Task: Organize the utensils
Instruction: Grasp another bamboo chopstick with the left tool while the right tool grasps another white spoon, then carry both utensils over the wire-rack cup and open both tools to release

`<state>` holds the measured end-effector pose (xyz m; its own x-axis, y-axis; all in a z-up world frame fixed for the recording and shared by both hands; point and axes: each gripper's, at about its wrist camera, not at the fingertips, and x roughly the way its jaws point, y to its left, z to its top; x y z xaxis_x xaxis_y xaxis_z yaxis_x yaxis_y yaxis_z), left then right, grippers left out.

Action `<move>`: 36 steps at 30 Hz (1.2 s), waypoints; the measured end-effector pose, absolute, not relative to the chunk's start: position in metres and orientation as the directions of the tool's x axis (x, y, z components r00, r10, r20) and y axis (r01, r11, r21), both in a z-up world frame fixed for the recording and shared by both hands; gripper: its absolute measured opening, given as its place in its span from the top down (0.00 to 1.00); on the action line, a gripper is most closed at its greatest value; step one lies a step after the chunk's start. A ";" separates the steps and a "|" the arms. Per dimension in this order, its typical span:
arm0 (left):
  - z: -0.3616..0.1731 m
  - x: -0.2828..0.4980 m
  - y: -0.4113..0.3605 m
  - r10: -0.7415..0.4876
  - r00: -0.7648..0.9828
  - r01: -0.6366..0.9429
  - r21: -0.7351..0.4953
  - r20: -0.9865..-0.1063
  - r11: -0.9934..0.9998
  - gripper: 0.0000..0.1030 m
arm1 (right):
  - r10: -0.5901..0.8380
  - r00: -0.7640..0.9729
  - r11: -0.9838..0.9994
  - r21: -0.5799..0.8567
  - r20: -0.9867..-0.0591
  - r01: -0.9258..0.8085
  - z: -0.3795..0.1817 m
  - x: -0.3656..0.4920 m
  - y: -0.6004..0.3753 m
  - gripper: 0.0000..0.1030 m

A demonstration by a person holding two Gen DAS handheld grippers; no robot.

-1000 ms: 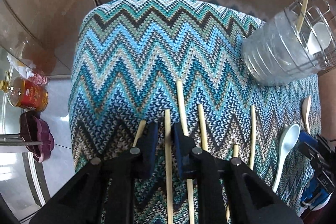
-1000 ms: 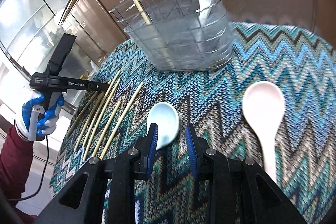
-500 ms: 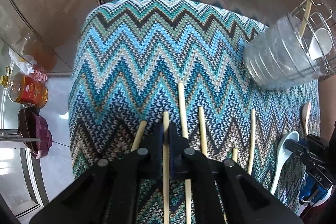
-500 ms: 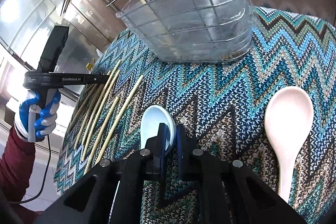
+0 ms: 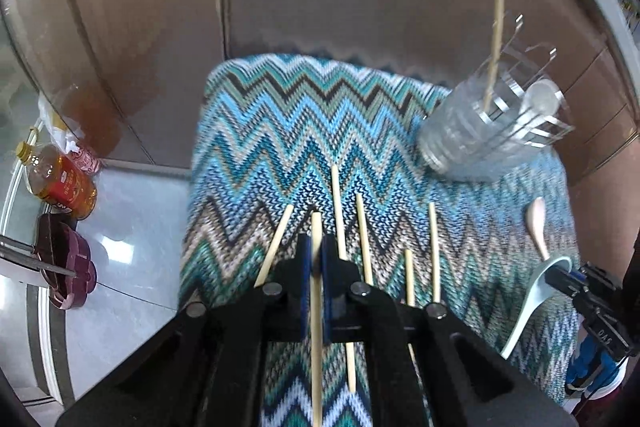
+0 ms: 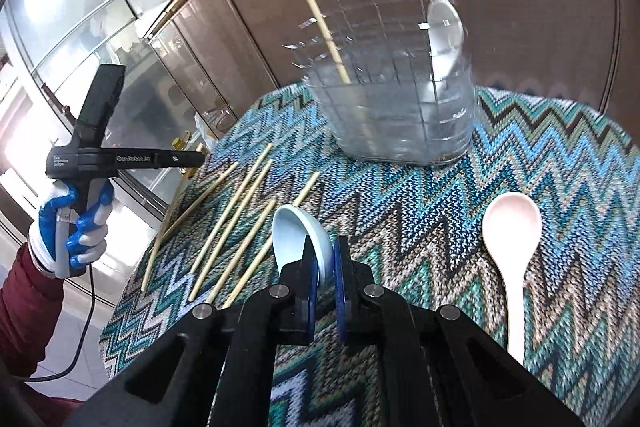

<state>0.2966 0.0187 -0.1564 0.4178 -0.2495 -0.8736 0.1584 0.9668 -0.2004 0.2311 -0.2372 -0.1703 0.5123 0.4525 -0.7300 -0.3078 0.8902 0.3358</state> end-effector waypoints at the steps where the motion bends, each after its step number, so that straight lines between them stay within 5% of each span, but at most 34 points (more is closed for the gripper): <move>1: -0.151 0.293 0.022 -0.252 0.429 0.155 -0.205 -0.867 0.967 0.96 | 0.447 0.520 0.893 0.327 -0.727 -0.310 -0.166 0.225 -0.234 0.93; 18: -0.043 0.214 0.027 -0.326 0.654 0.240 -0.221 -0.682 0.945 0.96 | 0.295 0.729 0.955 0.156 -0.618 -0.254 -0.084 0.145 -0.233 0.93; 36: 0.056 0.288 -0.067 -0.379 0.911 0.311 -0.330 -0.164 0.891 0.95 | 0.036 0.966 0.995 -0.082 -0.256 -0.059 -0.002 0.249 -0.243 0.93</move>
